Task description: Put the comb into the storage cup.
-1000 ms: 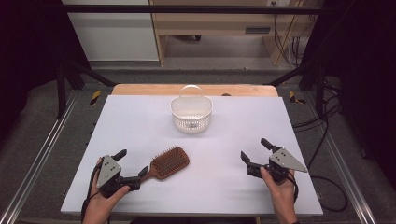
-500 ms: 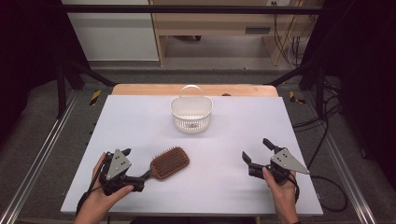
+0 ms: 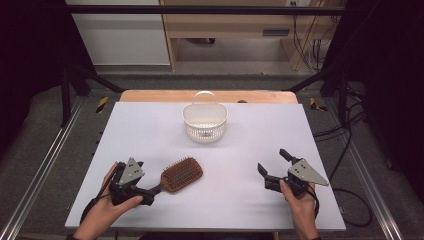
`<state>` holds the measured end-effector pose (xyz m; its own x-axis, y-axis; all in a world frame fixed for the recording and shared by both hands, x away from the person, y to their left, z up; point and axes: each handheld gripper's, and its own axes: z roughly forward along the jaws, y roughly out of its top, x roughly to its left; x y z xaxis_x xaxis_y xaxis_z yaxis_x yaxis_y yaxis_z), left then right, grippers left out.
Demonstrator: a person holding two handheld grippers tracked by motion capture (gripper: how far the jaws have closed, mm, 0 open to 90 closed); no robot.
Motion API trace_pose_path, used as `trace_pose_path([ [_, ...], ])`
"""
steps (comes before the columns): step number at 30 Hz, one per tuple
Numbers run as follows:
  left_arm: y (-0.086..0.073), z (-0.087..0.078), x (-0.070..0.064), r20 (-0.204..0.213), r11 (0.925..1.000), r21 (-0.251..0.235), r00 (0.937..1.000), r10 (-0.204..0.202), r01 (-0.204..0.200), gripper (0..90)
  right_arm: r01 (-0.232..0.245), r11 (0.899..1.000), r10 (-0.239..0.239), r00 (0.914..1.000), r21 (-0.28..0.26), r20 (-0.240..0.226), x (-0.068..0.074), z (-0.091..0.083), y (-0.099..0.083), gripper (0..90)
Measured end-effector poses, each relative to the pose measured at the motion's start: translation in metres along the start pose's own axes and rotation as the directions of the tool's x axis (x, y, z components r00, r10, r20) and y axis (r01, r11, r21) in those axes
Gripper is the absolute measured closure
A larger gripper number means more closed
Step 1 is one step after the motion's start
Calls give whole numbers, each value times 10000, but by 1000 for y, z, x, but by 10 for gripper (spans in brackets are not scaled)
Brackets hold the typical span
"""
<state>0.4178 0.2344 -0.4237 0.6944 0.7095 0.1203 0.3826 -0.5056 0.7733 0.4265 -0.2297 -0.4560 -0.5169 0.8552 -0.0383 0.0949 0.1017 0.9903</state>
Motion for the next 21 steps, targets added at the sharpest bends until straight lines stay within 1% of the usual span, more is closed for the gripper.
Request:
trace_pose_path([
  [1,-1,3,0,69,9999,100,10000,-13,13,38,11,10000,-11,10000,24,-4,1,0,0,86],
  [3,-2,7,-2,32,9988,426,9998,220,-222,38,-89,10000,89,9999,24,-83,1,0,-1,86],
  [5,-3,7,-3,89,9961,789,9992,382,-387,40,-117,9999,117,9999,24,-119,1,0,-1,86],
  [8,-2,6,-4,345,9934,1009,9981,519,-552,41,-138,9999,139,9998,69,-132,1,1,-2,85],
  [9,-2,6,-4,470,9929,1051,9976,518,-565,41,-155,9998,156,9998,90,-126,1,1,-2,85],
  [11,-2,7,-3,590,9905,1258,9971,480,-552,41,-173,9998,174,9998,116,-105,2,1,-2,83],
  [13,-3,7,-1,865,9905,1330,9960,235,-349,42,-176,9997,177,9998,146,-93,3,2,-3,81],
  [14,-3,7,0,874,9893,1420,9960,209,-332,40,-170,9997,171,9998,149,-77,3,2,-3,79],
  [16,-3,7,1,744,9853,1650,9967,316,-436,43,-165,9997,166,9998,158,-71,4,2,-3,78],
  [21,-5,10,-1,746,9780,1984,9959,503,-643,42,-193,9997,193,9998,141,-57,3,2,-3,78],
])
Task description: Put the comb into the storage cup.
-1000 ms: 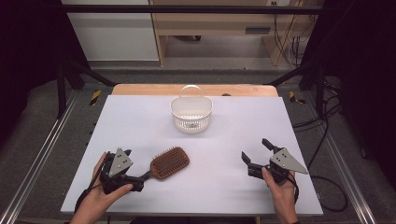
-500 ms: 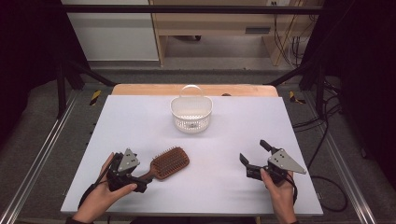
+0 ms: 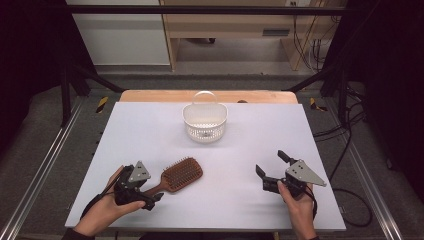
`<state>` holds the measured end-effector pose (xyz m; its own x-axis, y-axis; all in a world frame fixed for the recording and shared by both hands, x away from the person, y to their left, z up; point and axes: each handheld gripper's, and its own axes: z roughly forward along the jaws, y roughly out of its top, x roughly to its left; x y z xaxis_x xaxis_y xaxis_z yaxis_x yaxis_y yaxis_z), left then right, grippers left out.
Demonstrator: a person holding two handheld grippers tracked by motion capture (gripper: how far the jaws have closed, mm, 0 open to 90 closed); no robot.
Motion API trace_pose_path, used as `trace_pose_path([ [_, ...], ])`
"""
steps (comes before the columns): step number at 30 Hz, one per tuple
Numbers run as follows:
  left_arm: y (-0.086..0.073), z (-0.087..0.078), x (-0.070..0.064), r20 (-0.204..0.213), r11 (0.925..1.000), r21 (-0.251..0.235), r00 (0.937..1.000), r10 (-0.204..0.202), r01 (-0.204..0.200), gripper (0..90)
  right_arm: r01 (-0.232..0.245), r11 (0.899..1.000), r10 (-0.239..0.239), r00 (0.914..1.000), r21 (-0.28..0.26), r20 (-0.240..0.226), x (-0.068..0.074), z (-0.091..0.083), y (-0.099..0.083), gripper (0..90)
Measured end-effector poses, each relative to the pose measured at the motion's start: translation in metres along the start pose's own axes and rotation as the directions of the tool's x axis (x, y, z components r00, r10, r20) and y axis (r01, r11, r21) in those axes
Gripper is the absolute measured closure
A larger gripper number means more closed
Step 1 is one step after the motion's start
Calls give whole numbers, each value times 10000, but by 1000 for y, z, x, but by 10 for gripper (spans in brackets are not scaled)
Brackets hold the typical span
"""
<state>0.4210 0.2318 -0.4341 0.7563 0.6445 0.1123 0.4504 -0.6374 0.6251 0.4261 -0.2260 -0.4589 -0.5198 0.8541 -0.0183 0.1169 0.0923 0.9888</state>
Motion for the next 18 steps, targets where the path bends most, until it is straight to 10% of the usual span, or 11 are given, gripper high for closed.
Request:
trace_pose_path([
  [18,-3,4,5,-216,9980,620,9997,97,-84,54,-92,10000,92,10000,-36,13,-1,0,0,77],
])
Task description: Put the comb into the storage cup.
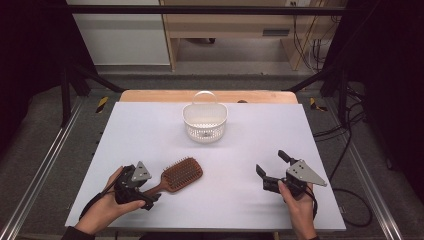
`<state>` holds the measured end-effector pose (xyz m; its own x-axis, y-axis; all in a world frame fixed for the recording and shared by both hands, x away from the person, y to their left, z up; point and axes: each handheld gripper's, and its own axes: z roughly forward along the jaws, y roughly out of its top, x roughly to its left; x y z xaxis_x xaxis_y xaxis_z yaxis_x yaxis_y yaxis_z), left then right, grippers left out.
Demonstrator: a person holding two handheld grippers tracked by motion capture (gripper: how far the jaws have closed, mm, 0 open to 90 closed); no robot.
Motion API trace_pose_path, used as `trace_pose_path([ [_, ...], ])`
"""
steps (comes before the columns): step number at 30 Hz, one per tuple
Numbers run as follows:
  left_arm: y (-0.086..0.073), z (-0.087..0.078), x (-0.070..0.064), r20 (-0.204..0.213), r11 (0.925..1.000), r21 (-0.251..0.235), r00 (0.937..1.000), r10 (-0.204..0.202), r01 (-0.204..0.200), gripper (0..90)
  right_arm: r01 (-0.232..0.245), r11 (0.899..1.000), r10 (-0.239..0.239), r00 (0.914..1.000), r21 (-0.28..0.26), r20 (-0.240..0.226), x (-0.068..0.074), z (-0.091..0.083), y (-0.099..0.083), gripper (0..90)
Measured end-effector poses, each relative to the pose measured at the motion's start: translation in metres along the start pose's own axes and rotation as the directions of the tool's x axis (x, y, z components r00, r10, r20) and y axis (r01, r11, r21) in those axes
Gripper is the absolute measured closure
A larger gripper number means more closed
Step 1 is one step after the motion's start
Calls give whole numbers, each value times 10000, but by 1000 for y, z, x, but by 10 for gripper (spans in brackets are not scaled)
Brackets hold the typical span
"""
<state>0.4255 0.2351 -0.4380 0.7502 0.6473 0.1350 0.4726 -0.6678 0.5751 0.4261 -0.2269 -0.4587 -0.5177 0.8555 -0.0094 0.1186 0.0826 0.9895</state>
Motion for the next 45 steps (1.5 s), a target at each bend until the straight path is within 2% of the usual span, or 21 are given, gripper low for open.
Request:
trace_pose_path([
  [11,-1,-1,6,104,9992,401,9999,-40,36,81,-90,10000,90,10000,5,-33,0,2,-1,77],
  [17,-2,2,12,327,9984,563,9994,-93,75,153,0,10000,0,10000,57,-45,1,3,-1,79],
  [22,5,6,8,769,9974,700,9970,115,-169,275,-15,10000,15,10000,56,-50,2,3,-1,80],
  [26,9,12,5,1067,9932,1138,9942,112,-234,362,-36,10000,36,10000,29,-68,1,2,-1,80],
  [32,20,15,3,1197,9859,1636,9927,162,-358,476,-92,10000,92,9999,2,-106,1,2,-1,81],
  [38,24,22,6,1547,9775,2039,9877,221,-538,546,-192,9998,192,9998,-13,-67,-2,1,-1,82],
  [42,22,26,5,1622,9745,2165,9865,236,-589,586,-161,9999,161,9998,-37,-80,-2,1,0,82],
  [45,21,28,5,1548,9743,2191,9878,181,-522,607,-174,9998,174,9998,-35,-78,-2,0,0,83],
])
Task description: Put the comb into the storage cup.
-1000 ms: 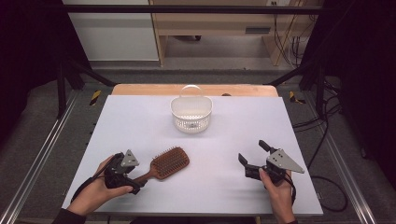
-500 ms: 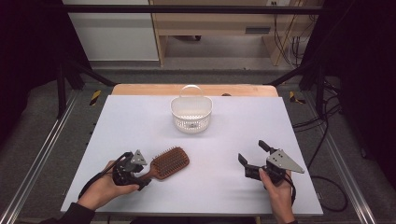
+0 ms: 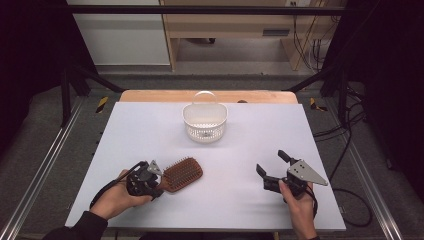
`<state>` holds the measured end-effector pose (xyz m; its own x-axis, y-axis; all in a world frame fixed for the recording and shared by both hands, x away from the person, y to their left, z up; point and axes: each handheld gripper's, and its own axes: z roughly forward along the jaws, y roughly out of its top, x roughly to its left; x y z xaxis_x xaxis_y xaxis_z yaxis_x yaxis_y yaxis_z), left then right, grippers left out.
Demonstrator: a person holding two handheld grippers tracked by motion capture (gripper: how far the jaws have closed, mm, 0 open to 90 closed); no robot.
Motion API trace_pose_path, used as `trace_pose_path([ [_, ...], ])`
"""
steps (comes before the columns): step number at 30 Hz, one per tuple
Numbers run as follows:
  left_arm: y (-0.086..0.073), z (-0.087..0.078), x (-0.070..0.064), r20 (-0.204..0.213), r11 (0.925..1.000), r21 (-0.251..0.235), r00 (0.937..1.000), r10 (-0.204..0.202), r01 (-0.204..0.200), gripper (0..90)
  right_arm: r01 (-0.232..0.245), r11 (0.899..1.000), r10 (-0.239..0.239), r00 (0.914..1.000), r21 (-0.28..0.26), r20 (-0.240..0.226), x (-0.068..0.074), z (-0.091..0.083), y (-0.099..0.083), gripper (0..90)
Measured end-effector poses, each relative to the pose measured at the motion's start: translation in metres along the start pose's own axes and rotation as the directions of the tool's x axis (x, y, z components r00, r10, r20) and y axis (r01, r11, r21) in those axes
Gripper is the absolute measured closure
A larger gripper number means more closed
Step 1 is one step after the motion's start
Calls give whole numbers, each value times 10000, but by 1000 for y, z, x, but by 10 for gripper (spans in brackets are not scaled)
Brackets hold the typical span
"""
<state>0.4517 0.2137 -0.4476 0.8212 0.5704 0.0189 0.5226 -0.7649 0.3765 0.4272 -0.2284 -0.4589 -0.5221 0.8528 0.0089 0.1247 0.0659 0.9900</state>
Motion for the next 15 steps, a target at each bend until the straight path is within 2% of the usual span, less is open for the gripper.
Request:
trace_pose_path([
  [7,-2,0,-1,135,10000,50,9999,56,-56,674,-16,10000,16,10000,35,-9,0,1,0,83],
  [10,0,1,-1,70,10000,10,10000,-59,59,677,-16,10000,16,10000,40,-20,0,1,0,83],
  [15,3,2,-2,-52,9999,123,10000,-28,29,692,-40,10000,40,10000,53,-32,0,0,0,83],
])
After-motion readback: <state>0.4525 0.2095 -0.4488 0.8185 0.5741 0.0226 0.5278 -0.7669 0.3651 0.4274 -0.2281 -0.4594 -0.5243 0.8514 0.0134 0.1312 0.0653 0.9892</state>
